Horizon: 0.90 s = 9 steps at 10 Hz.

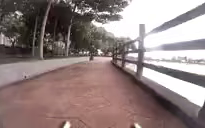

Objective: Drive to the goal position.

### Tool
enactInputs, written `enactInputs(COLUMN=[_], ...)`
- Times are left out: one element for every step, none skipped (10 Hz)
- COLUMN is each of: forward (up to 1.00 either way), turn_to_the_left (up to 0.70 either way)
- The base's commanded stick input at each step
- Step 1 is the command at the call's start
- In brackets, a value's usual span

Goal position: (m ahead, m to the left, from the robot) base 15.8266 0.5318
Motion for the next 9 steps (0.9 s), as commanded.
enactInputs(forward=[0.7, 0.7, 0.7, 0.7, 0.7, 0.7, 0.7, 0.7, 0.7], turn_to_the_left=[0.0, 0.0, 0.0, 0.0, 0.0, 0.0, 0.0, 0.0, 0.01])
